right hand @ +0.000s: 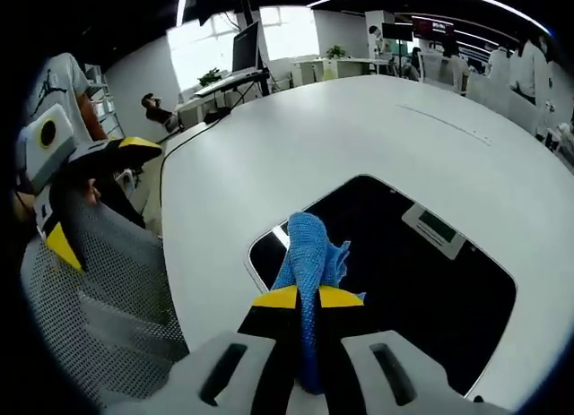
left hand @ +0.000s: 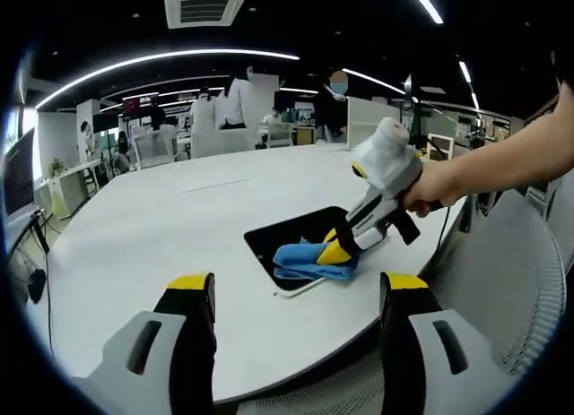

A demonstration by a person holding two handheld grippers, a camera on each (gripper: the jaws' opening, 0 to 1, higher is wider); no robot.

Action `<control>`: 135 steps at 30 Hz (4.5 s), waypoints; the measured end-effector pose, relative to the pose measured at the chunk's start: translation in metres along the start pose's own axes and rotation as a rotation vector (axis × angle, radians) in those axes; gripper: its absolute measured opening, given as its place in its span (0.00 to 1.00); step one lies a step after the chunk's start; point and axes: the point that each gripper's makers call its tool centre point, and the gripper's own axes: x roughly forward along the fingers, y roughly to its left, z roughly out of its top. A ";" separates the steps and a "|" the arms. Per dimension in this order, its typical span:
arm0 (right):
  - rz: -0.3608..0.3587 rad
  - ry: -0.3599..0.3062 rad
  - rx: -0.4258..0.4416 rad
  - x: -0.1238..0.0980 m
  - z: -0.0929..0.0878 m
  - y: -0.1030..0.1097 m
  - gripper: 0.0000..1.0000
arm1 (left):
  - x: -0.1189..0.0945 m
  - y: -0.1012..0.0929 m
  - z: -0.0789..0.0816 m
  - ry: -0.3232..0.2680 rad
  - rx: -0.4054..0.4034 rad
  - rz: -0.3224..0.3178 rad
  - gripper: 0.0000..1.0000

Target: Wipe the mirror surface with the cleaning cloth until all visible marks leave the cleaned area.

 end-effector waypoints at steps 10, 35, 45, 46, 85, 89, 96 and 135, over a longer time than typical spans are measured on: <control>-0.030 -0.003 0.020 -0.011 -0.008 -0.008 0.00 | 0.001 -0.001 -0.001 0.007 0.002 -0.006 0.73; -0.090 -0.022 0.019 -0.003 0.001 -0.032 0.00 | -0.002 -0.004 -0.002 0.008 0.001 -0.006 0.73; -0.108 -0.014 0.012 0.004 0.011 -0.047 0.00 | -0.002 -0.002 0.000 0.002 0.000 -0.002 0.73; -0.109 -0.014 0.012 0.004 0.011 -0.048 0.00 | -0.002 -0.002 0.000 0.001 0.000 -0.002 0.73; -0.222 -0.012 0.090 0.024 0.040 -0.107 0.00 | 0.000 -0.002 0.001 -0.007 0.000 -0.005 0.72; -0.233 -0.007 0.093 0.027 0.043 -0.113 0.00 | 0.000 -0.002 0.001 -0.008 0.001 -0.006 0.72; -0.255 0.011 0.066 0.031 0.047 -0.120 0.00 | 0.000 -0.002 0.001 -0.009 0.000 -0.007 0.72; -0.324 0.097 -0.119 -0.005 0.024 -0.141 0.00 | 0.001 -0.003 0.001 0.003 0.001 -0.014 0.71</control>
